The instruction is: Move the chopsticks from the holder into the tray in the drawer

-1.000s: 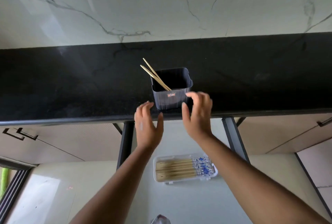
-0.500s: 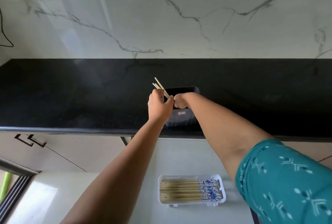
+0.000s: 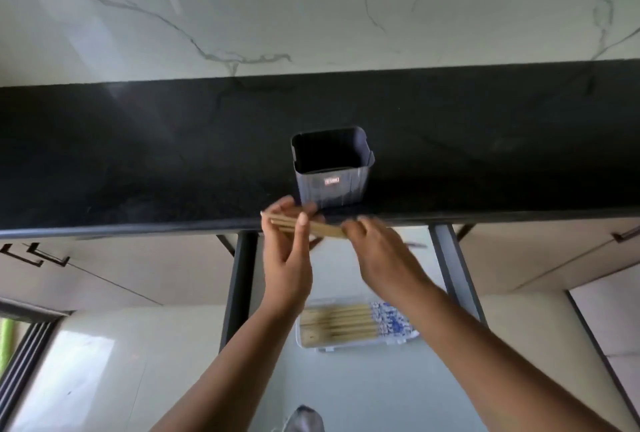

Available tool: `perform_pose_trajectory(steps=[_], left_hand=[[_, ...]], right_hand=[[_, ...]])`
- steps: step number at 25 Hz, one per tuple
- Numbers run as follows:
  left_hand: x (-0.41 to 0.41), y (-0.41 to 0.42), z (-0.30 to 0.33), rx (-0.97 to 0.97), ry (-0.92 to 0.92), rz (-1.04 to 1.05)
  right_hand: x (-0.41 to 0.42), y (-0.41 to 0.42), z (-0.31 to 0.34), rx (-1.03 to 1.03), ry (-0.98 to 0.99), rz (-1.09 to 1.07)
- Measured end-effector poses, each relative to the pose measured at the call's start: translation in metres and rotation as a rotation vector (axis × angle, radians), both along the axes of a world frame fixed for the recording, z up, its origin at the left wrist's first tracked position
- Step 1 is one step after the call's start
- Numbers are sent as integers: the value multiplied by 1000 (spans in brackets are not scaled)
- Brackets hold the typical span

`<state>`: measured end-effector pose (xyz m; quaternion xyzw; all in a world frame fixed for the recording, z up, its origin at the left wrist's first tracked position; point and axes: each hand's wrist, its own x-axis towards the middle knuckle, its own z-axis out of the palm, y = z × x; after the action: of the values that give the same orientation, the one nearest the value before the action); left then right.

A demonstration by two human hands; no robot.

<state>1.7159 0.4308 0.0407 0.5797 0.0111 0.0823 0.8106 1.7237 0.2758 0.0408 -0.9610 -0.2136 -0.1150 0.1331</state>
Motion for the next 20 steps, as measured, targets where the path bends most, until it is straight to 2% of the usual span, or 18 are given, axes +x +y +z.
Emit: perform_pose_trajectory(steps=[2,4,6,8,10,14,18,20], left_hand=[[-24,-5,-43,-104,378,-24],[-42,-4,-84,-99,655,77],[-49,6,-118,26,826,137],[-52,15,-140,300,910,29],[-56,17,-152,489,920,-103],[-59,8,-158,589,849,-263],[-54,11,-164,1107,626,-462],[-52,17,-168,1166,582,-416]], right_hand=[[-30,-9,-50,-96,265,-11],[-50,-22,-95,-181,413,3],[-60,-33,-128,-255,550,3],[-63,-37,-147,-334,635,9],[-62,-34,-157,-378,668,14],[-59,-16,-167,-354,623,38],[-60,-16,-174,-372,583,56],[-58,-22,-176,-369,591,30]])
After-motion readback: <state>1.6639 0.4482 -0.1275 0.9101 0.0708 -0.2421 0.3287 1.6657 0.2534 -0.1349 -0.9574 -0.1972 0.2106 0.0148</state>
